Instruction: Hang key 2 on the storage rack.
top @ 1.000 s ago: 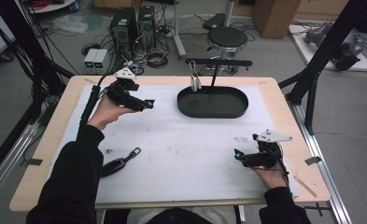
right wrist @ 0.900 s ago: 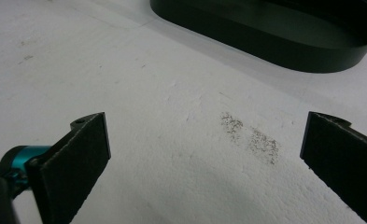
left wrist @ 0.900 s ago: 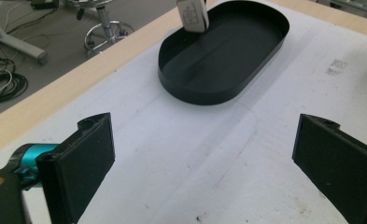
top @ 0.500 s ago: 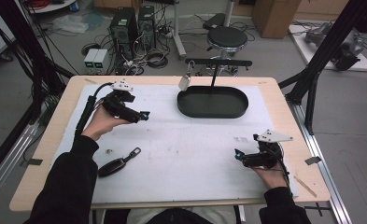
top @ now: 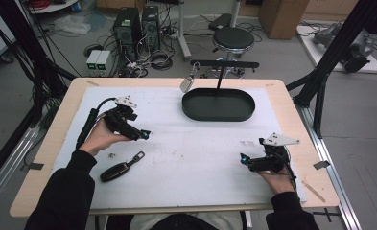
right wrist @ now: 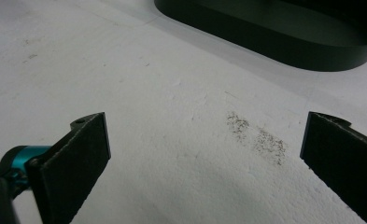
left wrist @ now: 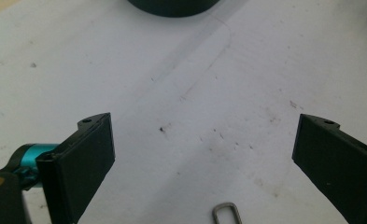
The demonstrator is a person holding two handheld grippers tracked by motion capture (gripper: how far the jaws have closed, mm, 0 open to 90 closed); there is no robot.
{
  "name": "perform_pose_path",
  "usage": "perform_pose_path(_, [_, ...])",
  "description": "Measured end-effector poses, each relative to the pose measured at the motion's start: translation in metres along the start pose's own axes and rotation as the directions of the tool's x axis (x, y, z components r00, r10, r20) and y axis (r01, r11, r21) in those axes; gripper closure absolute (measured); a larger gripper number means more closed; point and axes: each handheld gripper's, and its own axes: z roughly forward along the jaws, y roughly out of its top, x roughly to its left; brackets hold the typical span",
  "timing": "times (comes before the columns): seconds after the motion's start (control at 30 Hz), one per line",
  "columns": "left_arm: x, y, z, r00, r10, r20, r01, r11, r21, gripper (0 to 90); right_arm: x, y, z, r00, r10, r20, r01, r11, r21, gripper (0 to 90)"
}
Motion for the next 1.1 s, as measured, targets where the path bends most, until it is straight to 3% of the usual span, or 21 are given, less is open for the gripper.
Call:
perform_pose_path(0.1, [-0.004, -0.004, 0.0, 1.0, -0.001, 0.001, 0.001, 0.9997, 0.024, 6.1, 0.0, 0.0, -0.001, 1.0, -0.001, -0.005, 0.001, 1.0, -0.003, 0.8])
perform_pose_path(0.43, [-0.016, -0.018, -0.004, 0.9999, 0.003, -0.013, -0.003, 0.9992, 0.039, 6.1, 0.002, 0.001, 0.0, 0.9998, -0.006, -0.021, 0.006, 1.0, -0.001, 0.8])
perform_pose_path(0.63, [-0.019, -0.031, -0.001, 0.9999, 0.004, -0.016, -0.002, 0.9967, 0.081, 6.5, 0.002, 0.001, 0.0, 0.9993, -0.01, -0.035, 0.01, 1.0, 0.002, 0.8])
perform_pose_path(0.73, [-0.02, -0.039, 0.0, 1.0, 0.003, 0.009, -0.004, 0.993, 0.118, 8.8, 0.002, 0.001, 0.0, 0.999, -0.009, -0.043, 0.009, 1.0, 0.002, 0.8])
perform_pose_path(1.1, [-0.027, -0.048, 0.005, 0.9994, -0.007, 0.034, 0.0, 0.9775, 0.211, 10.0, 0.007, 0.002, 0.001, 0.9953, -0.033, -0.091, 0.034, 0.999, 0.014, 0.8])
